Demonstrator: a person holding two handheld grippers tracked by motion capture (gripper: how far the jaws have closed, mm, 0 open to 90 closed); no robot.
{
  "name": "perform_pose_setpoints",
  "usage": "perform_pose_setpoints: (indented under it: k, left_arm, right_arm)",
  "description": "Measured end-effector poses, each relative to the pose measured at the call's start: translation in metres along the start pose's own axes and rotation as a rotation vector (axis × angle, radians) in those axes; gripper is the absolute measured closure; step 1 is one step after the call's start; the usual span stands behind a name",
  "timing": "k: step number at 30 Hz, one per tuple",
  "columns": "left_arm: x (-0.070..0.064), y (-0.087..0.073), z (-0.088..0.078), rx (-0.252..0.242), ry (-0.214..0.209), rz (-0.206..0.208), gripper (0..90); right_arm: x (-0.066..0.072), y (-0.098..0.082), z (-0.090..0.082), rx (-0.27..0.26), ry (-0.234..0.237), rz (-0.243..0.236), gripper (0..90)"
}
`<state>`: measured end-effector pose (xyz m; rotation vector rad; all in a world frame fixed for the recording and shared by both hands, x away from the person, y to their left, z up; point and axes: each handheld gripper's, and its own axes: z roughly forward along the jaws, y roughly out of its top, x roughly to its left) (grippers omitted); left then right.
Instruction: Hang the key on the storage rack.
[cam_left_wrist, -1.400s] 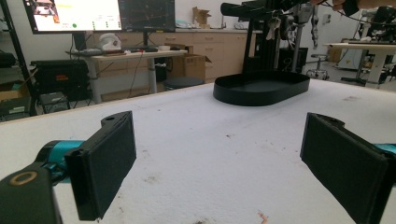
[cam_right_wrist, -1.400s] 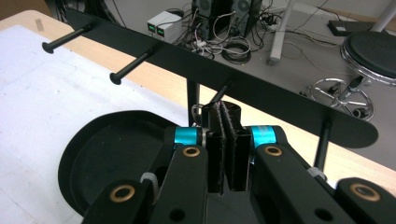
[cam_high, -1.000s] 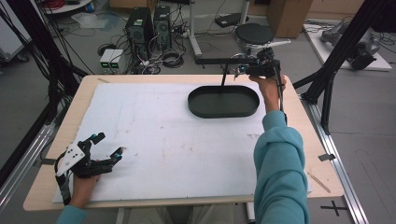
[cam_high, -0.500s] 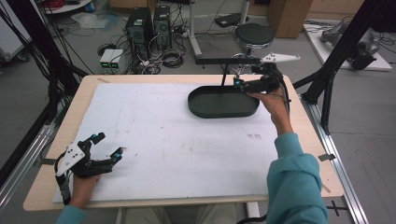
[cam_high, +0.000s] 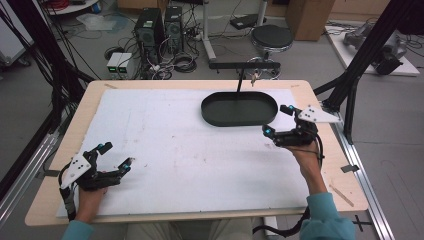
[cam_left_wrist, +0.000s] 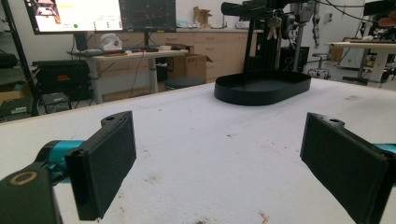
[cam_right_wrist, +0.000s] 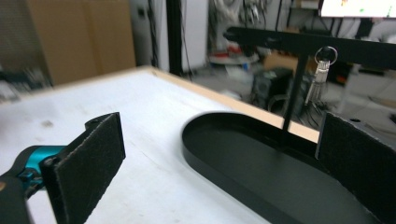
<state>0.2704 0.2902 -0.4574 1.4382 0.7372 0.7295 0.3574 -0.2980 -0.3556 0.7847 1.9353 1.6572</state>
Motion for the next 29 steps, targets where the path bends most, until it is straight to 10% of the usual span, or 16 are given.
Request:
perform_pose_setpoints:
  k: [14,29]
  left_arm:
    - [0.0,0.0,0.0,0.0,0.002,-0.001,10.9]
    - [0.0,0.0,0.0,-0.002,0.002,0.002,10.9]
  right_arm:
    - [0.01,-0.075,-0.029,-0.077,-0.13,0.018,0.4]
    - [0.014,-0.102,-0.035,-0.124,-0.187,0.008,0.5]
